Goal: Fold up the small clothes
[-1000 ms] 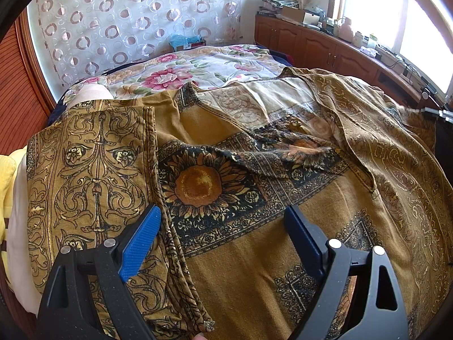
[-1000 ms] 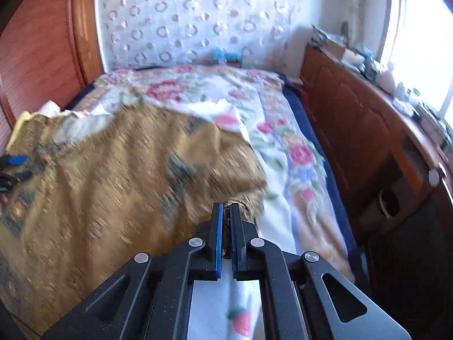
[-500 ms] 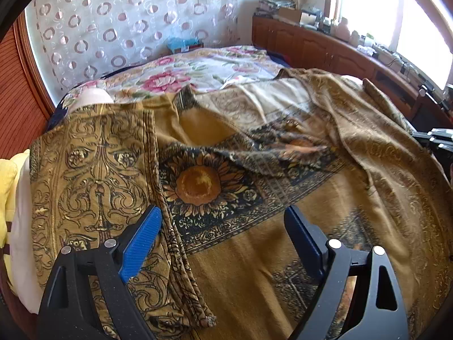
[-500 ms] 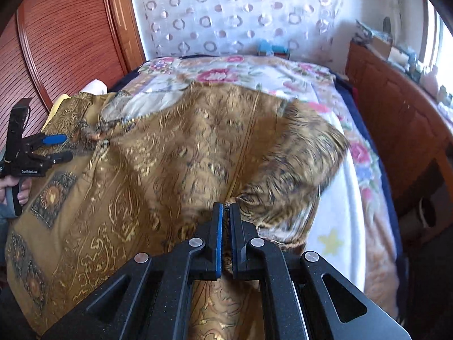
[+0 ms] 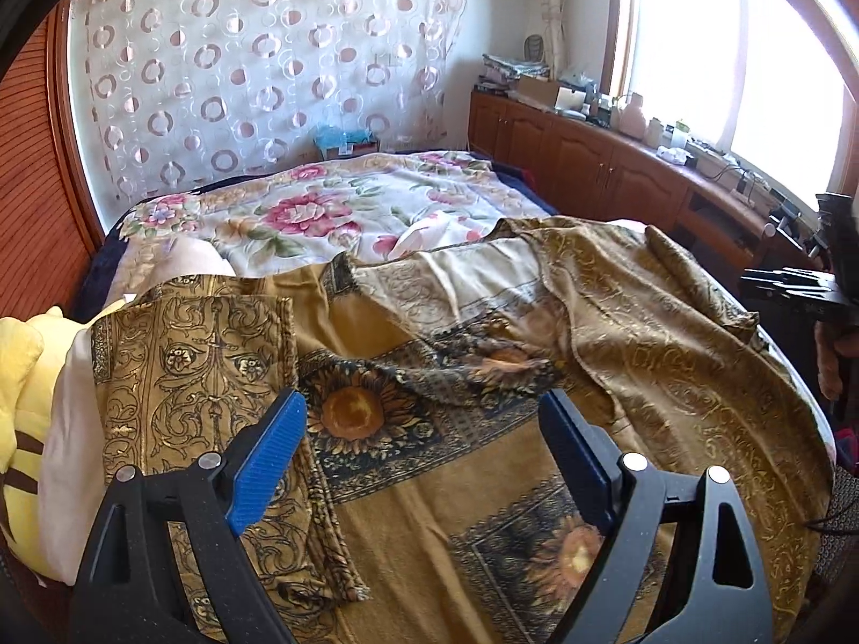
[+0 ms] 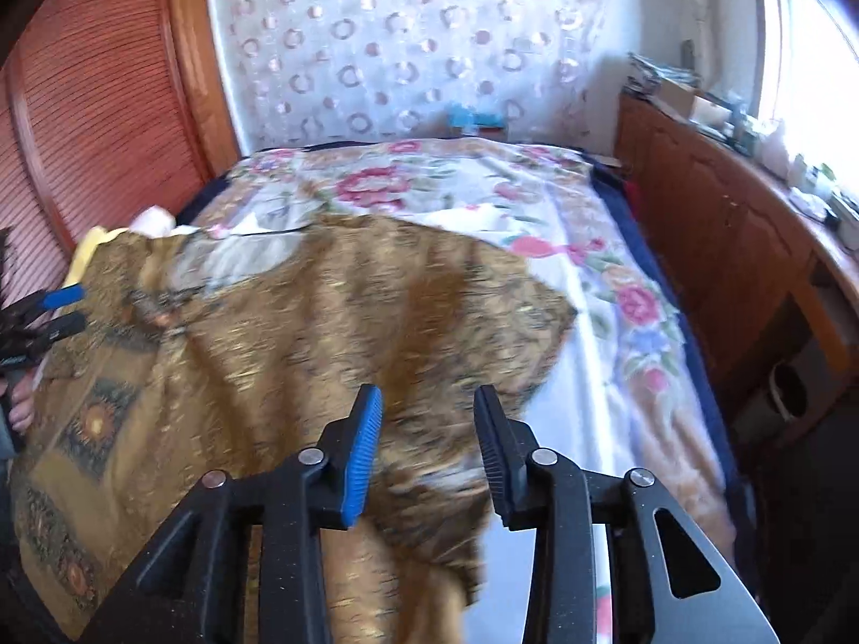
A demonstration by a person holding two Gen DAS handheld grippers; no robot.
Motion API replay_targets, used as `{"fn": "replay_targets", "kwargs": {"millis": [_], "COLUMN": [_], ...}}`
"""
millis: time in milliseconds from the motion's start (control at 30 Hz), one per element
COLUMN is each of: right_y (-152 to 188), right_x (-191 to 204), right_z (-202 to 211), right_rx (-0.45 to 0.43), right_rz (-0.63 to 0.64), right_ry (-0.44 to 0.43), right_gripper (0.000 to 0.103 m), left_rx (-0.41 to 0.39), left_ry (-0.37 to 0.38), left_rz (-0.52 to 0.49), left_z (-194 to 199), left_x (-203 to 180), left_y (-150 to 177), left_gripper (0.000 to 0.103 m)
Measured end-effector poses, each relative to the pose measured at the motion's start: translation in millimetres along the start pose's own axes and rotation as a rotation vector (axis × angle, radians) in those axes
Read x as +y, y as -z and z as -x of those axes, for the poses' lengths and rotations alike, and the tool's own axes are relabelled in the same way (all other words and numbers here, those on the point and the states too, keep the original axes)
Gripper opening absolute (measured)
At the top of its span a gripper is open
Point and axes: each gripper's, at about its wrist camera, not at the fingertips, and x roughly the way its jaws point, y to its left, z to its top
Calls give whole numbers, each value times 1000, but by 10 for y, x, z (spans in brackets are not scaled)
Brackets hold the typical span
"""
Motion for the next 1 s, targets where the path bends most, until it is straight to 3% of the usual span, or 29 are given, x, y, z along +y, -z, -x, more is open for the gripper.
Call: {"fn": "replay_targets", "kwargs": {"millis": [200,400,600,633,767,1000], "right_y": [-24,-96,-190,-201,-250,-349], "right_x": [-236,-417,-451,-425,-406,-331], "right_z": [-337,-575,-647,-664,-709,-543], "right_rx": [45,78,82,82,89,29], "right_rz": [-84,-209,-185,-173,-147,-96], "right_ry": [49,-31,-43,-35,-51,-58], "right_gripper": [38,38,38,37,14,10], "left_rx": [0,21,26,27,31,25], "left_ry": [12,20,29,32,39,39], "left_rz": [-3,11,23,25,32,45], "left_z": [8,-46,-96,-102,-120,-89], "left_x": [-62,-32,7,17,33,70], "left_y": [7,51,76,82,102,127], "left_gripper": [89,89,89,89,89,89]}}
